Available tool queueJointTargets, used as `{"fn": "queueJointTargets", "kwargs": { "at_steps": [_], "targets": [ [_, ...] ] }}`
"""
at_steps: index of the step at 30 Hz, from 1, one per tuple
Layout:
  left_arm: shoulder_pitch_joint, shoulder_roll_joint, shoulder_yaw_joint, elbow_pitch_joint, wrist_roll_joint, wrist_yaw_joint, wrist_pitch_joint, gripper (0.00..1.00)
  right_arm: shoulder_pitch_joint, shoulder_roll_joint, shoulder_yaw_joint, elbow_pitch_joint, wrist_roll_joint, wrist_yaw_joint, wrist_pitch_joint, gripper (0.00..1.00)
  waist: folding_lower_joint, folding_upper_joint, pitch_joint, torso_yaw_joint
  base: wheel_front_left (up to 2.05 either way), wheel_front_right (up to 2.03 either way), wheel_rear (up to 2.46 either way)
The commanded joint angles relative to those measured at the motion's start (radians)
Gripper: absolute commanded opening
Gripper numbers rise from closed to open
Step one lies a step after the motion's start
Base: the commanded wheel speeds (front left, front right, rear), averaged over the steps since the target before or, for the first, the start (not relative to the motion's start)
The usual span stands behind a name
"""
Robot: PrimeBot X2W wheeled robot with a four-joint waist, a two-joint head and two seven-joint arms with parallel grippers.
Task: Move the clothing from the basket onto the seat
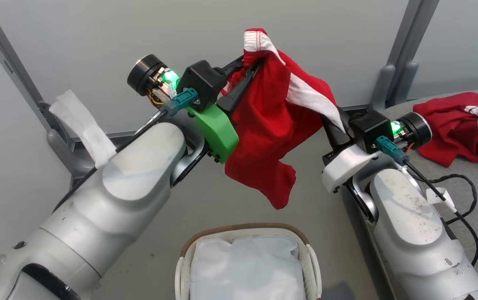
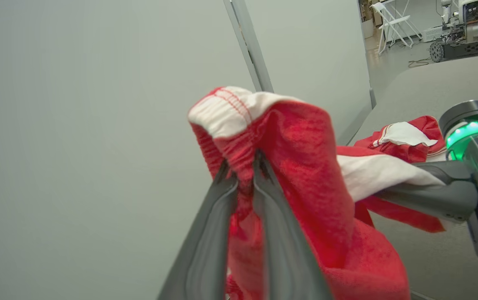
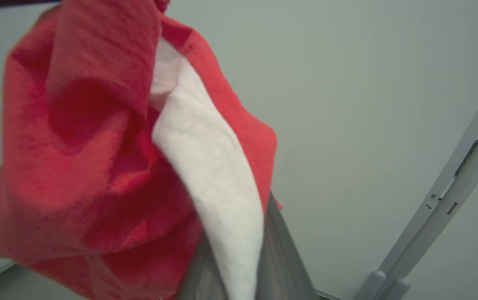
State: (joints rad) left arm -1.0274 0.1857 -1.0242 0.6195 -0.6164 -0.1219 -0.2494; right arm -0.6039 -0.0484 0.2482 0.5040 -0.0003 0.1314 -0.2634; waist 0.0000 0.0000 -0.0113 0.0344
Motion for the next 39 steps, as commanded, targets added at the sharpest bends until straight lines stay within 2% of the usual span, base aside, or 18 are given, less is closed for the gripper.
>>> {"fn": "queueJointTargets", "kwargs": {
  "at_steps": [1, 2, 7, 13, 20, 28, 39],
  "targets": [
    [0.029, 0.006, 0.008, -0.007, -0.004, 0.005, -0.008, 0.94, 0.003, -0.004, -0.007, -0.002, -0.008, -0.001, -0.002, 0.0, 0.0, 0.0, 0.001, -0.002, 0.0, 0.0, 0.0],
    [0.038, 0.008, 0.01, -0.011, -0.004, 0.006, -0.01, 1.0, 0.003, -0.004, -0.011, -0.003, -0.01, -0.001, -0.002, 0.0, 0.0, 0.0, 0.002, -0.004, 0.0, 0.0, 0.0],
    [0.127, 0.009, 0.042, -0.025, -0.03, 0.011, -0.017, 1.0, 0.007, -0.004, -0.04, -0.005, -0.028, -0.001, -0.002, 0.0, 0.0, 0.0, 0.005, -0.014, 0.0, 0.0, 0.0],
    [0.313, -0.02, 0.145, -0.102, -0.025, 0.037, -0.016, 1.0, 0.025, -0.004, -0.11, -0.011, -0.079, -0.001, -0.002, 0.0, 0.0, 0.0, 0.014, -0.034, 0.0, 0.0, 0.0],
    [0.502, -0.049, 0.241, -0.145, 0.053, 0.033, -0.015, 1.0, 0.037, -0.004, -0.173, -0.023, -0.105, -0.001, -0.002, 0.0, 0.0, 0.0, 0.023, -0.078, 0.0, 0.0, 0.0],
    [0.621, -0.07, 0.349, -0.188, 0.172, 0.02, -0.015, 1.0, 0.019, -0.006, -0.197, -0.037, -0.127, -0.001, -0.002, 0.0, 0.0, 0.0, 0.036, -0.172, 0.0, 0.0, 0.0],
    [0.662, -0.109, 0.438, -0.213, 0.267, -0.002, -0.015, 1.0, -0.022, -0.026, -0.189, -0.049, -0.118, -0.001, -0.002, 0.0, 0.0, 0.0, 0.091, -0.362, 0.0, 0.0, 0.0]
  ]
}}
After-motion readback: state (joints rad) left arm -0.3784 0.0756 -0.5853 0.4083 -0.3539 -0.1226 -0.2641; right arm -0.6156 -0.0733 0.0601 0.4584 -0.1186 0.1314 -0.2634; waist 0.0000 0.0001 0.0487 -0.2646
